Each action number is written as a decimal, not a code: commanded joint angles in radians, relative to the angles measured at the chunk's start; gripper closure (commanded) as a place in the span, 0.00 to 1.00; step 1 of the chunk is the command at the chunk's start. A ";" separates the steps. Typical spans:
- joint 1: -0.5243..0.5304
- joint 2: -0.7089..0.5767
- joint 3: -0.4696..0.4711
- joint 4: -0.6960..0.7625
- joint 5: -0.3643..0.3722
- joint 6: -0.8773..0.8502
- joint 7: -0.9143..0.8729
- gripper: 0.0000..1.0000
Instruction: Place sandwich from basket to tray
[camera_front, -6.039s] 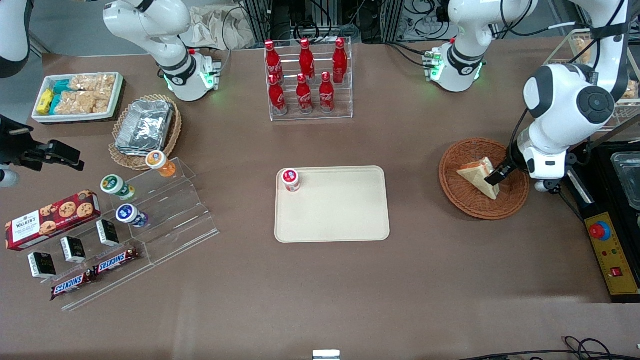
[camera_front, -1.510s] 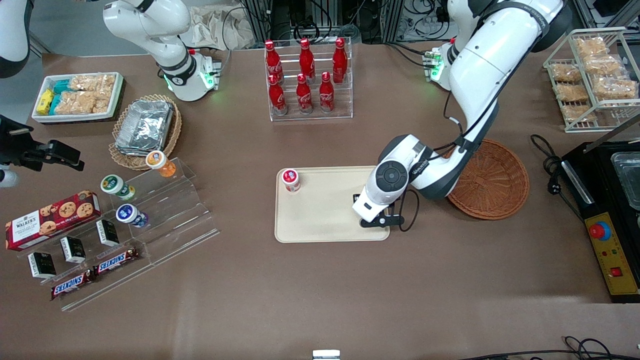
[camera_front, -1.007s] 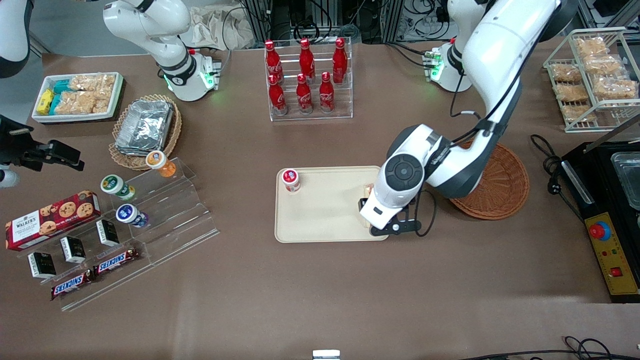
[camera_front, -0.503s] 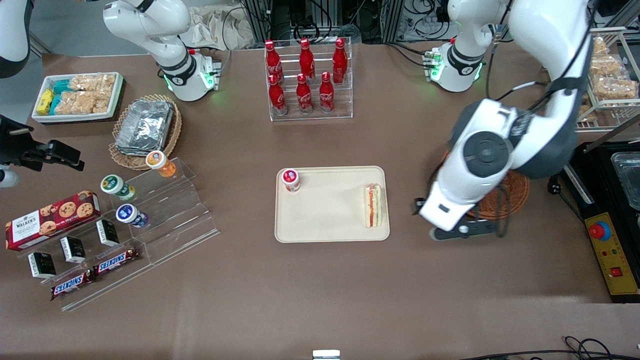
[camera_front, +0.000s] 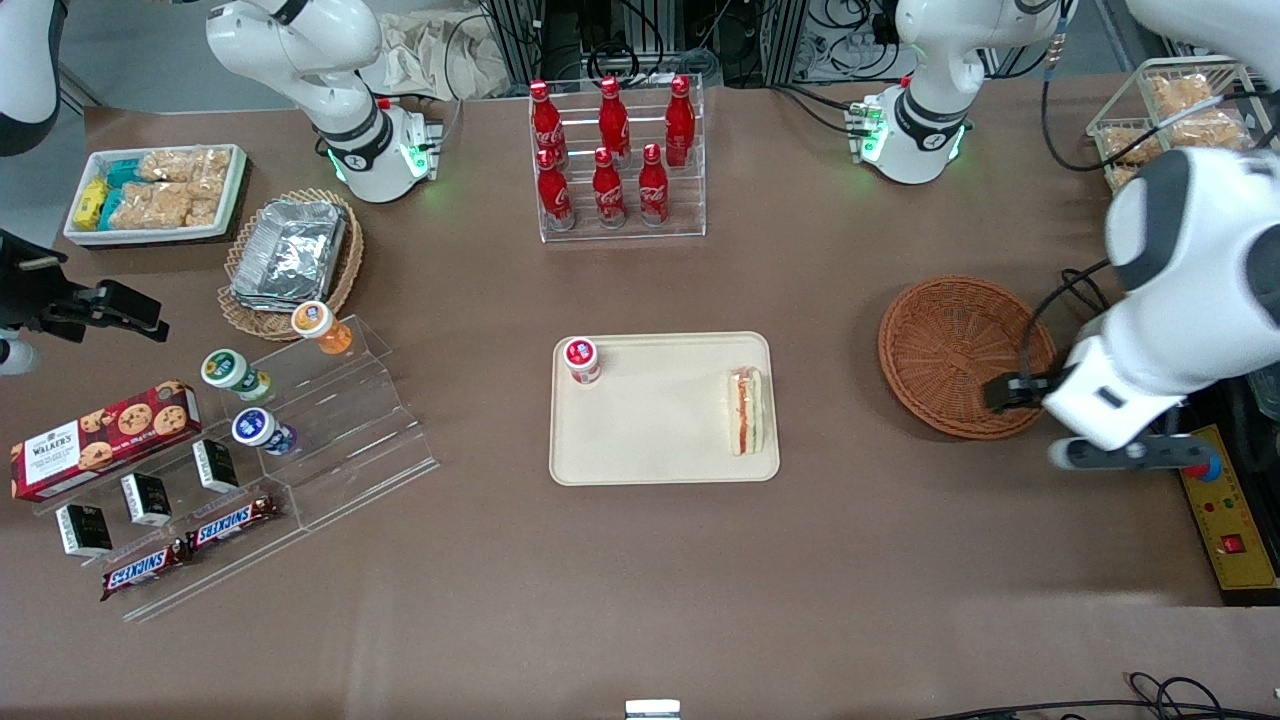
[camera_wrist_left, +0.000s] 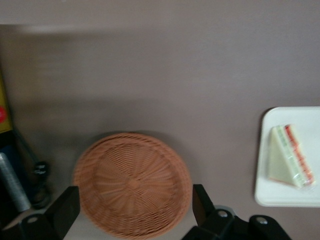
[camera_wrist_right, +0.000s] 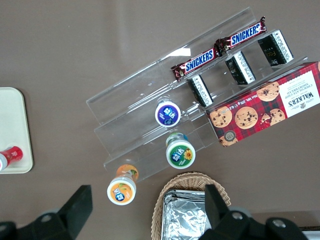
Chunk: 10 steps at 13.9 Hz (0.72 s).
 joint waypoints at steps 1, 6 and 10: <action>-0.064 -0.065 0.125 -0.020 -0.044 -0.030 0.121 0.00; -0.058 -0.089 0.167 -0.014 -0.072 -0.056 0.166 0.00; -0.058 -0.086 0.167 -0.012 -0.070 -0.056 0.164 0.00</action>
